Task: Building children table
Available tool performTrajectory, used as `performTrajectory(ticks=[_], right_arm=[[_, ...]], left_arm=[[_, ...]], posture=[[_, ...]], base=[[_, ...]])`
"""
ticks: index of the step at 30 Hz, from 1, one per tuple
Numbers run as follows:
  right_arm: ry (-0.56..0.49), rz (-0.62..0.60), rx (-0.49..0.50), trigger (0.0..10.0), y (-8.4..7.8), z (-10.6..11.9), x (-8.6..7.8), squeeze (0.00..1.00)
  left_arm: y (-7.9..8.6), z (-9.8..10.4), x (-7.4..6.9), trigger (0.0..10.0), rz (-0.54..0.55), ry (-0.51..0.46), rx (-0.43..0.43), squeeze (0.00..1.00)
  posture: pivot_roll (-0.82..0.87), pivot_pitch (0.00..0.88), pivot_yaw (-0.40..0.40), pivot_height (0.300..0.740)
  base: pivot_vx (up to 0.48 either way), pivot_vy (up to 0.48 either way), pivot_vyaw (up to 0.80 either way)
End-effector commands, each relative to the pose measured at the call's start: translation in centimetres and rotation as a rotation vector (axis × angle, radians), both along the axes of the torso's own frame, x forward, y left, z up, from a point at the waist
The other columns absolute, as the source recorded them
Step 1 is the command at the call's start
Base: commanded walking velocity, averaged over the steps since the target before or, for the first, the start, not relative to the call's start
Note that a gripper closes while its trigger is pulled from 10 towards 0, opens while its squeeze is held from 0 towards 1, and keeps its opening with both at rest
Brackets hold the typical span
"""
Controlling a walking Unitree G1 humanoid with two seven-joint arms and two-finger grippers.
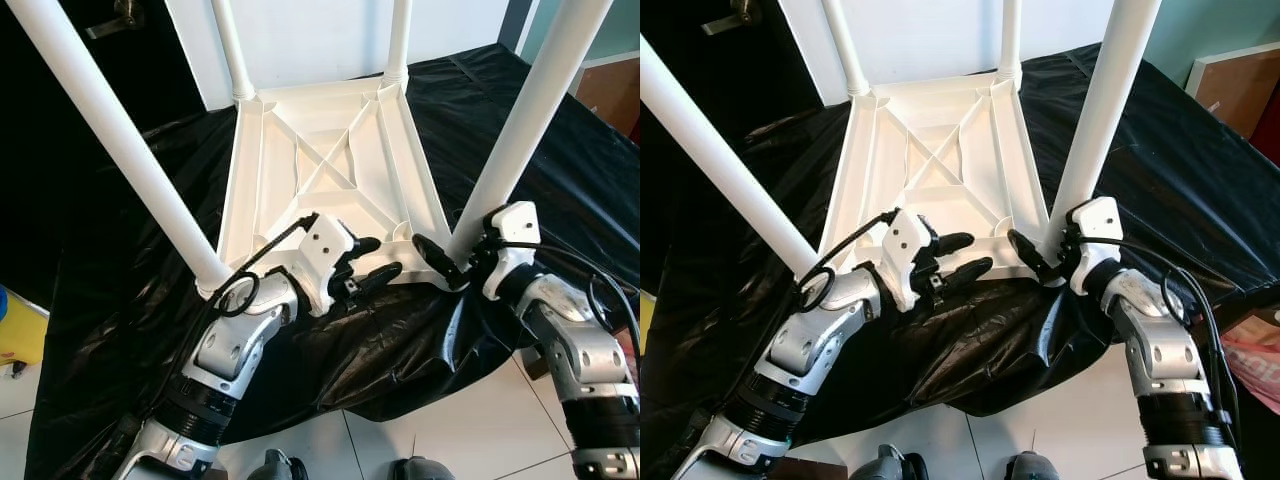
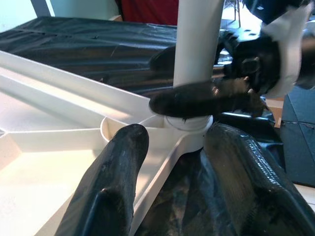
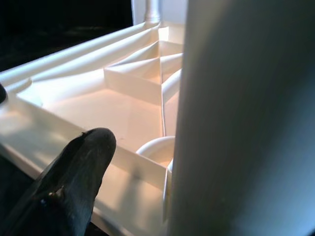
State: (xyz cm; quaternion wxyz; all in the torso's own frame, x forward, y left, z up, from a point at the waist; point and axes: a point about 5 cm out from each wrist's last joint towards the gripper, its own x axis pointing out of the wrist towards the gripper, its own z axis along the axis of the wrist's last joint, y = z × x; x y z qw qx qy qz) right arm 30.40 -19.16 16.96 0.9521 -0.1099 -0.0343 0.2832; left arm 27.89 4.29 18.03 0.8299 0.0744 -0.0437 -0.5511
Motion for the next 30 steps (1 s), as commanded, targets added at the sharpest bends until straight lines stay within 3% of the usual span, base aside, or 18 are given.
performTrajectory(ticks=[1, 4, 5, 7, 8, 10, 11, 22, 23, 24, 30], right_arm=[[0.036, 0.068, -0.051, 10.0, 0.5, -1.0, 0.2, 0.00], [0.043, 0.085, -0.058, 10.0, 0.4, -1.1, 0.3, 0.00], [0.045, 0.097, -0.066, 8.5, 0.4, -1.3, 0.4, 0.00], [0.049, 0.113, -0.072, 6.8, 0.3, -1.5, 0.5, 0.00], [0.050, 0.116, -0.074, 3.6, 0.2, -1.6, 0.5, 0.00], [0.051, 0.120, -0.076, 3.6, 0.1, -1.7, 0.6, 0.00], [0.051, 0.121, -0.077, 0.0, 0.1, -1.7, 0.6, 0.00], [0.030, 0.092, -0.090, 0.0, -0.4, -1.9, 0.9, 0.00], [0.028, 0.082, -0.086, 2.7, -0.5, -1.9, 0.9, 0.00], [0.016, 0.052, -0.071, 10.0, -0.7, -1.9, 0.8, 0.00], [0.017, -0.083, -0.049, 10.0, -1.3, -2.1, 0.9, 0.00]], left_arm=[[-0.2, -0.6, -0.9, 10.0, -0.089, 0.027, 0.032, 0.00], [-0.2, -0.7, -1.0, 10.0, -0.095, 0.030, 0.037, 0.00], [-0.2, -0.7, -1.2, 10.0, -0.103, 0.032, 0.041, 0.00], [-0.3, -0.7, -1.4, 10.0, -0.115, 0.035, 0.043, 0.00], [-0.4, -0.7, -1.5, 10.0, -0.121, 0.034, 0.044, 0.00], [-0.4, -0.7, -1.5, 10.0, -0.124, 0.034, 0.045, 0.00], [-0.4, -0.7, -1.6, 10.0, -0.127, 0.034, 0.046, 0.00], [-0.5, -0.8, -1.6, 10.0, -0.129, 0.035, 0.052, 0.00], [-0.5, -0.8, -1.6, 10.0, -0.130, 0.036, 0.052, 0.00], [-0.6, -0.8, -1.7, 10.0, -0.133, 0.037, 0.054, 0.00], [-0.7, -0.8, -1.8, 10.0, -0.137, 0.039, 0.054, 0.00]], posture=[[-0.12, 0.111, 0.083, 0.740], [-0.12, 0.111, 0.083, 0.740], [-0.11, 0.109, 0.082, 0.740], [-0.11, 0.109, 0.082, 0.740], [-0.11, 0.108, 0.081, 0.740], [-0.11, 0.108, 0.081, 0.740], [-0.11, 0.108, 0.083, 0.740], [-0.12, 0.102, 0.086, 0.740], [-0.12, 0.102, 0.086, 0.740], [-0.12, 0.101, 0.087, 0.740], [-0.12, 0.100, 0.087, 0.740]], base=[[0.000, 0.000, 0.00], [0.000, 0.000, 0.00], [0.000, 0.000, 0.00], [0.000, 0.000, 0.00], [0.000, 0.000, 0.00], [0.000, 0.000, 0.00], [0.000, 0.000, 0.00], [0.000, 0.000, 0.00], [0.000, 0.000, 0.00], [0.000, 0.000, 0.00], [0.000, 0.000, 0.00]])
